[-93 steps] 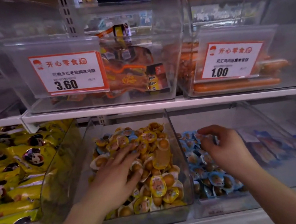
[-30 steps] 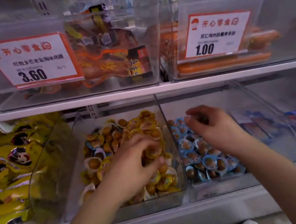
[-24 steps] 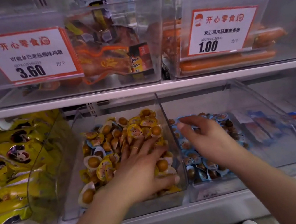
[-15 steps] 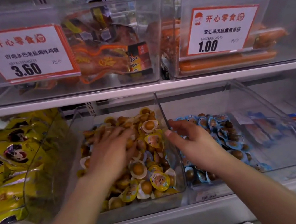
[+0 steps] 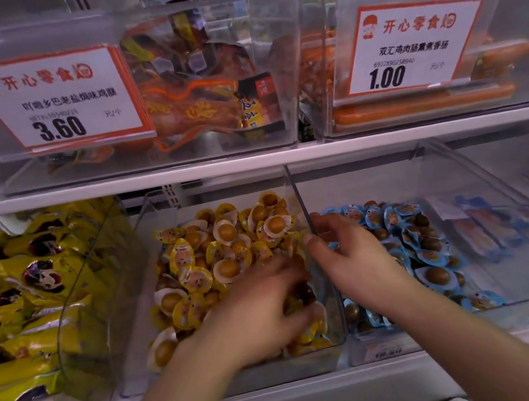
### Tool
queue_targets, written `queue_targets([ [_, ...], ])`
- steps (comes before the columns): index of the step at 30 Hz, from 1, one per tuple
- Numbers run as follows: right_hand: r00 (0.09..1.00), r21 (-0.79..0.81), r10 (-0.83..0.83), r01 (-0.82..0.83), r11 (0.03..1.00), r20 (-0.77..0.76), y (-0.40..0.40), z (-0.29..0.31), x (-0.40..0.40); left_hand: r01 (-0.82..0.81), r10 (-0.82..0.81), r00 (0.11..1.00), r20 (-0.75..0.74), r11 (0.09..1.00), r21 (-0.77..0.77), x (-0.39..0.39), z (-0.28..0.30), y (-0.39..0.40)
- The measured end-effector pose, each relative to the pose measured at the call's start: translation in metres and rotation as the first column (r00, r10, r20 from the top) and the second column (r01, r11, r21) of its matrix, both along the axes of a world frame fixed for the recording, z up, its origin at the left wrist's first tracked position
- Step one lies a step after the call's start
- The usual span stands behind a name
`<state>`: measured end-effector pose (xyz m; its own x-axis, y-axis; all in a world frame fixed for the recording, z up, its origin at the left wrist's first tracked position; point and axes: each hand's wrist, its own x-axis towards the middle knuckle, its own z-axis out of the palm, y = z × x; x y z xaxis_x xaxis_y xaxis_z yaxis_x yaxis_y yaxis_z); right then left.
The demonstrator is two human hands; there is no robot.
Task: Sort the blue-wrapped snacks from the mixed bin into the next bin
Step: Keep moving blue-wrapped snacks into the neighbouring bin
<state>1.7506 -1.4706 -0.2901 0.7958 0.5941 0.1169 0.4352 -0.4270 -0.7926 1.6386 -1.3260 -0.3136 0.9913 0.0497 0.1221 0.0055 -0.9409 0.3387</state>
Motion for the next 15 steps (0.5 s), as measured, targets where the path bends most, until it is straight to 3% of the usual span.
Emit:
queue_targets([
  [4, 1.0, 0.0, 0.015, -0.015, 1.0, 0.0, -0.003, 0.001, -0.001, -0.04, 0.047, 0.998, -0.03, 0.979, 0.198, 0.004, -0.001, 0.009],
  [11, 1.0, -0.013, 0.026, -0.026, 1.0, 0.0, -0.005, 0.003, 0.0, -0.169, 0.183, 0.98, -0.073, 0.972, 0.163, -0.011, 0.017, 0.056],
  [15, 1.0, -0.012, 0.017, -0.017, 1.0, -0.002, -0.003, 0.003, 0.0, -0.212, 0.238, 0.967, -0.091, 0.951, 0.227, -0.013, 0.019, 0.052],
])
